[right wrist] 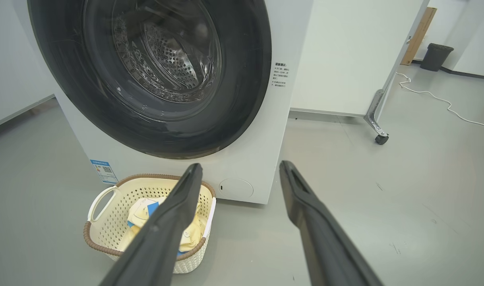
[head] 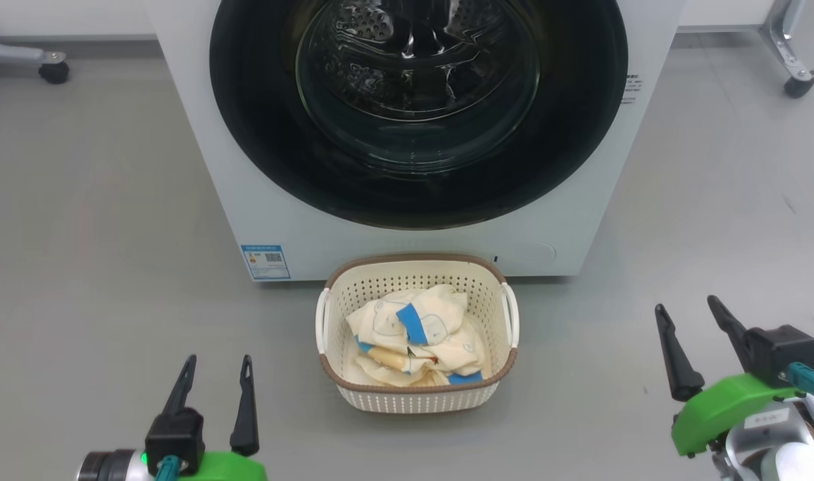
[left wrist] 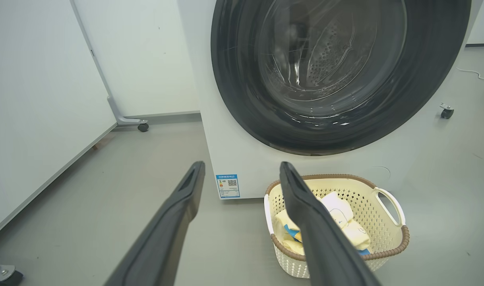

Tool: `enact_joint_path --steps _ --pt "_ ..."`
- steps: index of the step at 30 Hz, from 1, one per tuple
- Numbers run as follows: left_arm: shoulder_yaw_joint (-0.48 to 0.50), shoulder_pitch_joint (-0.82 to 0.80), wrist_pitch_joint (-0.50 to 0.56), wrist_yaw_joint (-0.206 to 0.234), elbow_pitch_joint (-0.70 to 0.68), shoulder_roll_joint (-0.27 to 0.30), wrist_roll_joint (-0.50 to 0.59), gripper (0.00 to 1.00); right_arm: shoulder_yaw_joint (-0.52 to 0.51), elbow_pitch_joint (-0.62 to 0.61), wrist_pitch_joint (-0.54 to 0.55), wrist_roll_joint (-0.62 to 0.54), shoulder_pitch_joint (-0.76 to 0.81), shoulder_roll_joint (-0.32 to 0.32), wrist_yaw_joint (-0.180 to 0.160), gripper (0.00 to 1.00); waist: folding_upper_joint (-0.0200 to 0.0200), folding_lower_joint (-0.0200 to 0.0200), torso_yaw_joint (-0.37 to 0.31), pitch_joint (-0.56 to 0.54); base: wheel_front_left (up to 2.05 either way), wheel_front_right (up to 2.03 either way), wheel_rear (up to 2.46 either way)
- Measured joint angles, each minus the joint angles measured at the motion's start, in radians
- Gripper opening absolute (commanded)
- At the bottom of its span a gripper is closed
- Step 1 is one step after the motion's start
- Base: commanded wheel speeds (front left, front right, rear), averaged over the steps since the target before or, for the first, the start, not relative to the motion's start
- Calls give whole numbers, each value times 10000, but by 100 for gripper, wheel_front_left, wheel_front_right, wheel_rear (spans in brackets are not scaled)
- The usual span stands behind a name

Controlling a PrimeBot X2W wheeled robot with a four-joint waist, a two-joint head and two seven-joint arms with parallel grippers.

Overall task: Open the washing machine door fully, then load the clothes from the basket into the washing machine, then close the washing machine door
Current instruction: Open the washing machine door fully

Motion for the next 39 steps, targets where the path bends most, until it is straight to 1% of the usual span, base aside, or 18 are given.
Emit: enact_joint_path --steps 4,27,33,39 --pt "0 -1 -69 2 27 77 -2 100 0 -4 0 0 -12 29 0 100 0 0 -23 23 121 121 -241" --pt "-161 -222 -173 15 8 65 -267 100 -142 13 -71 2 -31 33 0 100 0 1 -142 276 122 122 -245" --pt "-201 -363 -261 0 -102 48 -341 100 -221 36 -75 15 -67 -2 0 100 0 0 -162 343 75 75 -149" --pt "-213 -360 -291 0 -94 81 -341 100 -182 36 -77 15 -154 4 0 100 0 0 -191 336 33 33 -65"
